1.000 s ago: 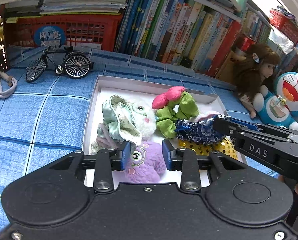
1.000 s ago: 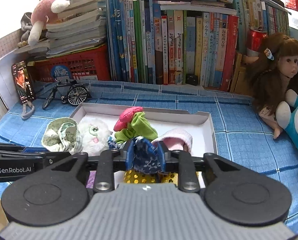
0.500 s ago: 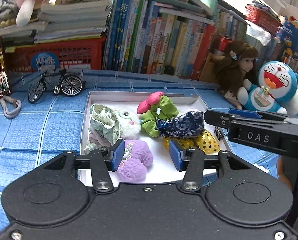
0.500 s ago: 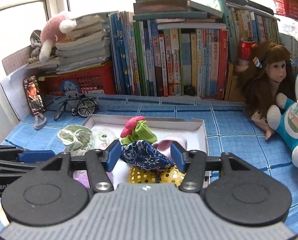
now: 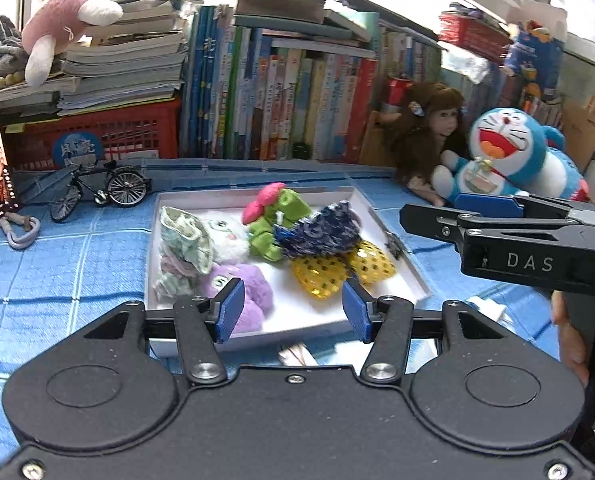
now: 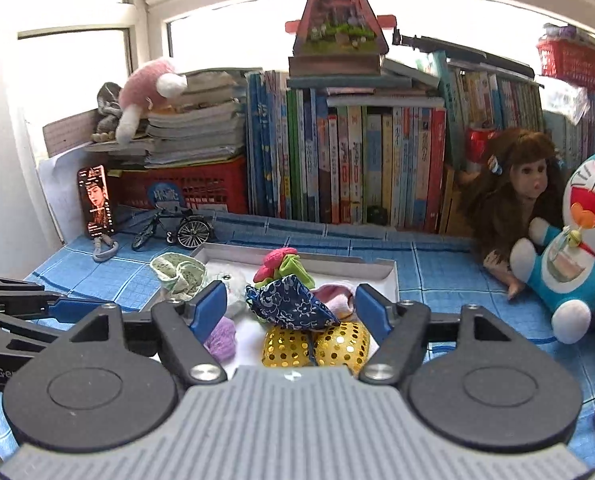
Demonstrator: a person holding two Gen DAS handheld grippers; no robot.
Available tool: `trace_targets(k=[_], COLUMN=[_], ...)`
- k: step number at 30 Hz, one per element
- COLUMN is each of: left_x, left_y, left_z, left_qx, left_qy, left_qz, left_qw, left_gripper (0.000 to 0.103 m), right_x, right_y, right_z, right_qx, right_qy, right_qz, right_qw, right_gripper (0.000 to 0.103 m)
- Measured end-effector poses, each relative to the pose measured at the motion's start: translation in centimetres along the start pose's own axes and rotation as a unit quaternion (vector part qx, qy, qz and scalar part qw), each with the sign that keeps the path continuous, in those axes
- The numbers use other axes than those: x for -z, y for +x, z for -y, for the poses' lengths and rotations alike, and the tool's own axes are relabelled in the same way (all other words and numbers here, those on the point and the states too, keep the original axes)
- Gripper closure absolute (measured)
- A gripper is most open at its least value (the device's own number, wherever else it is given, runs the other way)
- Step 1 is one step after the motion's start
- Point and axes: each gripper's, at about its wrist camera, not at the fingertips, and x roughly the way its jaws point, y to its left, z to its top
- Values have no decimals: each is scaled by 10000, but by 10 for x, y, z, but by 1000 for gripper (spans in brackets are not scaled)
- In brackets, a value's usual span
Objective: Organize soft objects
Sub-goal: 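Open both grippers in the tray and withdraw them toward the table, then move the left gripper to the white foam cube while the right gripper approaches the blue packet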
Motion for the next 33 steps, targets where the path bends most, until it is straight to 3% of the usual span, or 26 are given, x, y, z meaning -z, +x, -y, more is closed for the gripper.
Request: trace_targets(k=[8, 15, 23, 33], left_x=[29, 60, 98, 125], left_y=[-24, -29, -33, -24], left_z=[20, 35, 42, 47], left_qx=[262, 480, 295, 103], left_qy=[184, 293, 219, 336], left_qz=[213, 255, 746, 938], left_qw=[9993, 9981, 9965, 9950], left_gripper=[46, 45, 44, 44], right_x=[18, 40, 71, 111], right_y=[-36, -68, -86, -86], right_z=[8, 17, 39, 61], right_qx=[-13, 231, 439, 804], right_qy=[45, 40, 430, 781], right_qz=[363, 742, 910, 736], right_qw=[9993, 9970, 9940, 9910], right_gripper=[16, 12, 10, 8])
